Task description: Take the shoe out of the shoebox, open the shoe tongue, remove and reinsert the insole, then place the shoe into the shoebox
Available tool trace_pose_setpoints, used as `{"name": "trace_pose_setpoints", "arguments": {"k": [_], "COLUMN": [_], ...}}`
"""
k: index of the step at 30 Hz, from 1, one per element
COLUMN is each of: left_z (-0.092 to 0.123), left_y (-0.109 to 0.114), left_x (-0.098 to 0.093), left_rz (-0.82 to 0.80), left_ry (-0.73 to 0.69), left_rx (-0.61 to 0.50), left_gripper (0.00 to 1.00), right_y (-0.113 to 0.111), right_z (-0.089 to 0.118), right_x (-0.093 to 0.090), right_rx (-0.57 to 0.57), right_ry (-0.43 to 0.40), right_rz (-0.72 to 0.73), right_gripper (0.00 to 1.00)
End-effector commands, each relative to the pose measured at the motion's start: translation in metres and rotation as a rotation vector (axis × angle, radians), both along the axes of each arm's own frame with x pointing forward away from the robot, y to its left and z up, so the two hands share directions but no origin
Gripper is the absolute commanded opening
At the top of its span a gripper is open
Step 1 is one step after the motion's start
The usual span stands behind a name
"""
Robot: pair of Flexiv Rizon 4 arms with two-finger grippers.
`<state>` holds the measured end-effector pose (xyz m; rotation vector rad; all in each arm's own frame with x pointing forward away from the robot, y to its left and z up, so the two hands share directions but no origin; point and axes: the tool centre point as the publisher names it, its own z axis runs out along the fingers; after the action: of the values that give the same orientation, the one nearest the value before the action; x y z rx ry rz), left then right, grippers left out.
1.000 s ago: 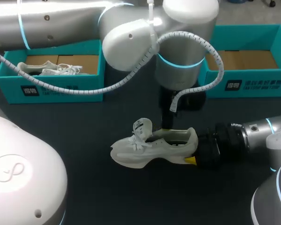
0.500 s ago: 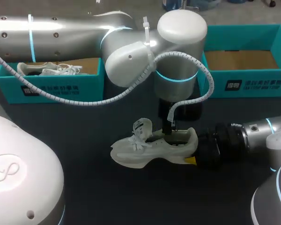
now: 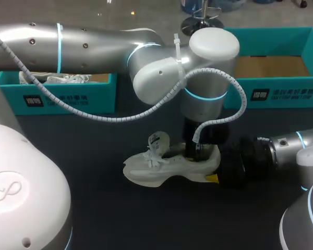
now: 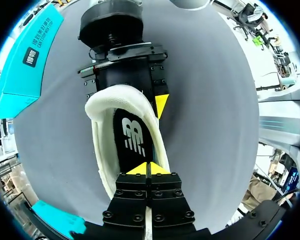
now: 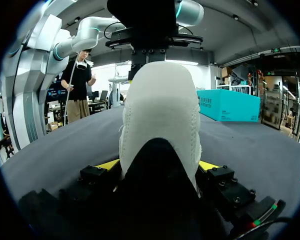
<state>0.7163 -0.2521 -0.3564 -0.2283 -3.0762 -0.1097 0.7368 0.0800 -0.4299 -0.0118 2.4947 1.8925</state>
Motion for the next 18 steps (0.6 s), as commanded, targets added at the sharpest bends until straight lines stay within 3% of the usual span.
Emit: {"name": "trace_pose_setpoints", "arguments": {"k": [1,15,17,18], "left_z": [-0.0071,-0.015,-0.0153,-0.0153], "left_y": [0.0049,0.0085,0.0072,0.0071], "left_x": [-0.0033,-0.0118,-0.0117,-0.0116], "left_rz": [-0.001,-0.035,-0.035,-0.036], "left_ry": [0.007,0.011,0.011,0.01], "left_rx": [0.003,0.006,0.006,0.006], "left_gripper": [0.0,0.02,0.34,0.4], "right_y": [0.0016,0.0016,0.0016,0.0016], "right_z": [-0.0017,-0.0017,-0.0017,-0.0017], "right_x": [0.0004,0.0004,0.0004,0.0004], "right_rx": [-0.002,-0.002,-0.002,-0.002], "right_ry": [0.0,0.0,0.0,0.0], "right_rz": [-0.001,-0.001,-0.001,-0.001], "right_gripper": [0.0,0.0,0.0,0.0]}}
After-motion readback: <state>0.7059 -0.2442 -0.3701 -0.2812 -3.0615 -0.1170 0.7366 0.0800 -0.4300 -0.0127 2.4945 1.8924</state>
